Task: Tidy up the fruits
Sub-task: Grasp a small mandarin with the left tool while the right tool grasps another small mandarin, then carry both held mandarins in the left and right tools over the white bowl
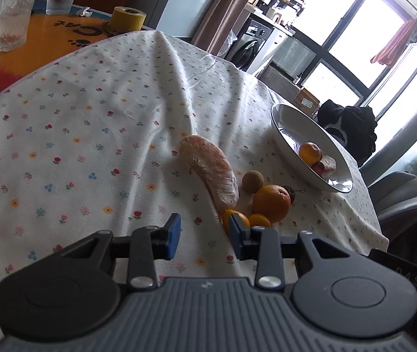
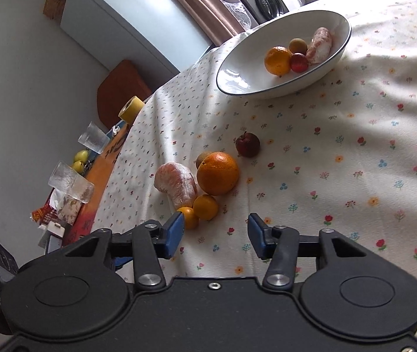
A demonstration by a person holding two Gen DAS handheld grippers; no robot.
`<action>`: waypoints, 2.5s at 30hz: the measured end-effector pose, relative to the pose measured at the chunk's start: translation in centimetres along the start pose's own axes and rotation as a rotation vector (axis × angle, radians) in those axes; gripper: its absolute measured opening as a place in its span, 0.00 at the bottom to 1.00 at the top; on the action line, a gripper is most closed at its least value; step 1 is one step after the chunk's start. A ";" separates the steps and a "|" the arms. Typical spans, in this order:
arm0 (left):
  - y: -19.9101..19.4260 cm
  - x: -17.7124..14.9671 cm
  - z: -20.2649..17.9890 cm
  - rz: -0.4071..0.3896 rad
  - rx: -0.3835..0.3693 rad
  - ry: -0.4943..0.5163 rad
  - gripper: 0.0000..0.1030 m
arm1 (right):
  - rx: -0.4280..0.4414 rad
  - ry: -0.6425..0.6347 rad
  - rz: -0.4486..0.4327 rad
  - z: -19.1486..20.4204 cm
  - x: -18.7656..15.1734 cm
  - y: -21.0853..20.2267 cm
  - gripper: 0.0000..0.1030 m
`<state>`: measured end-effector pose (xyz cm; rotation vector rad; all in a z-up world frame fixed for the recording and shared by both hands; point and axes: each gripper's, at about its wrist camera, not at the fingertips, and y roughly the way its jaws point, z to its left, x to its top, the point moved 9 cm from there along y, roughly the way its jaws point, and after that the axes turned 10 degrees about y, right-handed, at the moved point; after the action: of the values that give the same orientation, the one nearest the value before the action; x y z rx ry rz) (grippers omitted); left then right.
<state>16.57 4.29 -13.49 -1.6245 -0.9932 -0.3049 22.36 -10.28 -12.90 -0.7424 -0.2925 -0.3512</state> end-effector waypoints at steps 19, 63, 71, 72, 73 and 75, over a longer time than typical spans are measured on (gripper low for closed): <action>2.7 0.7 -1.5 0.048 -0.036 -0.157 0.18 | 0.015 0.179 0.029 0.1 0.6 3.2 0.36; -1.0 6.3 -5.0 -0.112 -0.086 -0.108 0.18 | 0.069 0.231 -0.128 0.5 5.7 -1.6 0.20; -0.9 8.1 -6.4 -0.131 -0.098 -0.070 0.18 | 0.050 0.156 -0.182 1.0 8.0 -2.4 0.20; -0.8 8.2 -6.6 -0.138 -0.097 -0.059 0.18 | 0.047 0.148 -0.190 0.9 8.1 -2.6 0.20; -0.9 8.4 -6.8 -0.143 -0.094 -0.051 0.18 | 0.043 0.145 -0.195 0.8 8.4 -2.6 0.20; -0.6 8.7 -7.2 -0.143 -0.096 -0.042 0.18 | 0.035 0.142 -0.202 0.5 8.8 -2.5 0.20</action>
<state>23.62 1.65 -5.07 -1.6546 -1.1446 -0.4224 29.20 -13.47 -7.67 -0.6516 -0.2392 -0.5860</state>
